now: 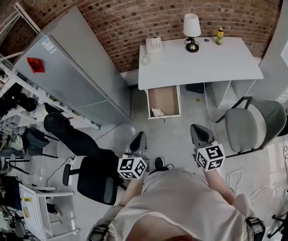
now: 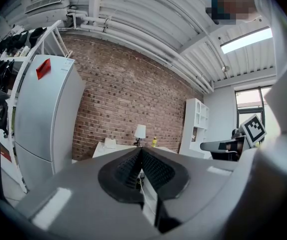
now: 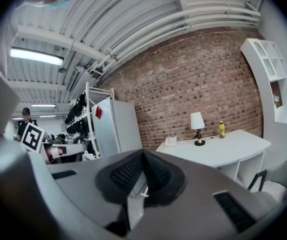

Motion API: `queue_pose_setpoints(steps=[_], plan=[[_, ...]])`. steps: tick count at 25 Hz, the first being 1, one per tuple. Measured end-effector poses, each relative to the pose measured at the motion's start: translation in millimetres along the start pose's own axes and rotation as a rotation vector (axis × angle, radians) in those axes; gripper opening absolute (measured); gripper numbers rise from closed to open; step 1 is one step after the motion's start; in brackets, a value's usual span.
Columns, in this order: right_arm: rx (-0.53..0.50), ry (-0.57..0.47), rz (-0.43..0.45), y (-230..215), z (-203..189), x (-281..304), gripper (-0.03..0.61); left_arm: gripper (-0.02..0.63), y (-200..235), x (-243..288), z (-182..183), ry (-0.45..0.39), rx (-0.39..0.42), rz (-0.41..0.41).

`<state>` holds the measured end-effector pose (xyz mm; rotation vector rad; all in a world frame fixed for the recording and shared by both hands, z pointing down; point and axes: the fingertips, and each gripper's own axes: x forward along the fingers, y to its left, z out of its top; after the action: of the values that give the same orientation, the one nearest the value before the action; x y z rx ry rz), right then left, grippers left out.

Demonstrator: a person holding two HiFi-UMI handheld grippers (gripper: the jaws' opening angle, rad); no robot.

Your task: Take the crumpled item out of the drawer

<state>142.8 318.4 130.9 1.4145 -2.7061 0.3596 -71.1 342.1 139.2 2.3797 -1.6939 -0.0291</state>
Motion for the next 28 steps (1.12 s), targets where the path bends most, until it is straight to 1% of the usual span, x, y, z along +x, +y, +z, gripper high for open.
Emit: queue_pose_setpoints(steps=[3,7,11,16,18,22,28], plan=[[0.006,0.001,-0.008,-8,2,7,0.008,0.009,3,13,0,0.008,0.007,-0.006],[0.012,0.019,-0.034,-27,0,19,0.008,0.009,2,38,2,0.001,0.012,-0.035],[0.009,0.03,-0.047,-35,4,47,0.008,0.009,19,65,3,0.011,0.014,-0.053],[-0.013,0.044,-0.057,-45,17,99,0.008,0.009,54,112,9,0.023,-0.004,-0.079],[-0.023,0.034,-0.065,-48,24,123,0.008,0.009,70,132,13,0.029,0.004,-0.099],[0.004,0.024,-0.107,-51,32,174,0.008,0.009,111,170,26,0.038,0.017,-0.143],[0.004,0.025,-0.153,-52,45,246,0.008,0.009,177,218,46,0.042,0.052,-0.181]])
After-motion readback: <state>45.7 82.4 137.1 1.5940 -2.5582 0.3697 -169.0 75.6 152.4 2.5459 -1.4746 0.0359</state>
